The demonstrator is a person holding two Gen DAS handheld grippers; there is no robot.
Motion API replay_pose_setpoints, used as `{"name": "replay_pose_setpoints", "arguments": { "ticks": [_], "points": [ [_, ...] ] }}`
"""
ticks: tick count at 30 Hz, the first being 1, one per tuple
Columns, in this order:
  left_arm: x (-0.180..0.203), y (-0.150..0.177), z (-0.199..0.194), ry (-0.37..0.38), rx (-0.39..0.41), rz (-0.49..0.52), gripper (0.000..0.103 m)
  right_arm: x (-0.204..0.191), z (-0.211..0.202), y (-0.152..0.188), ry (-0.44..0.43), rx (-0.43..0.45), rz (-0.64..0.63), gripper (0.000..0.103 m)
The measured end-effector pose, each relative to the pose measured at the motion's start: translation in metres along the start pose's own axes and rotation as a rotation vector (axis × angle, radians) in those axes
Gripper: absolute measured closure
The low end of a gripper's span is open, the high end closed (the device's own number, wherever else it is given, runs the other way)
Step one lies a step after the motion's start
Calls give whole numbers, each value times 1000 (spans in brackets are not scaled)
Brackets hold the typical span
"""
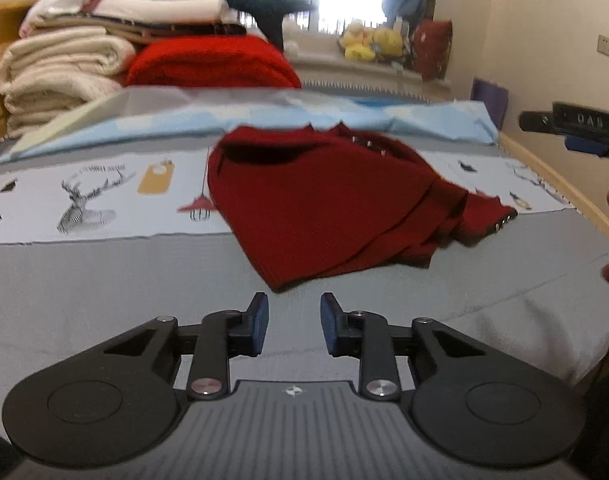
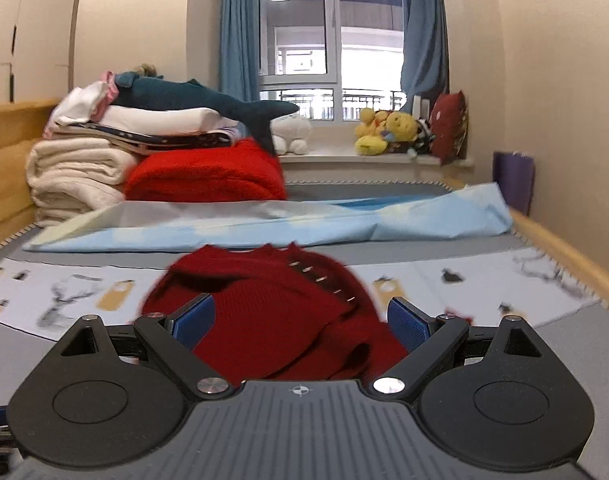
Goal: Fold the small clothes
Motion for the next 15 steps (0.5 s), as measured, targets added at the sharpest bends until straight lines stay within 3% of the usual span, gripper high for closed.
{"name": "replay_pose_setpoints", "arguments": {
  "ticks": [4, 5, 9, 15],
  "points": [
    [-3, -16, 35, -11, -25, 30, 71, 30, 24, 18, 31, -48, 89, 9],
    [-5, -20, 51, -18, -33, 20, 71, 34, 27, 19, 30, -74, 118, 9],
    [-15, -25, 121, -18, -108, -64, 71, 40, 27, 12, 11, -37, 147, 8],
    [-28, -25, 200, -59, -202, -150, 62, 54, 33, 11, -4, -67, 180, 8]
  ]
}}
Point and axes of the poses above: each gripper's, at about its wrist camera, not at the fingertips, and z roughly the way its jaws point, x to its right, y to its underside, the point moved 7 cm from there along z, roughly the way its jaws point, and after that the axes turned 2 degrees about -y, right-handed, at the moved point
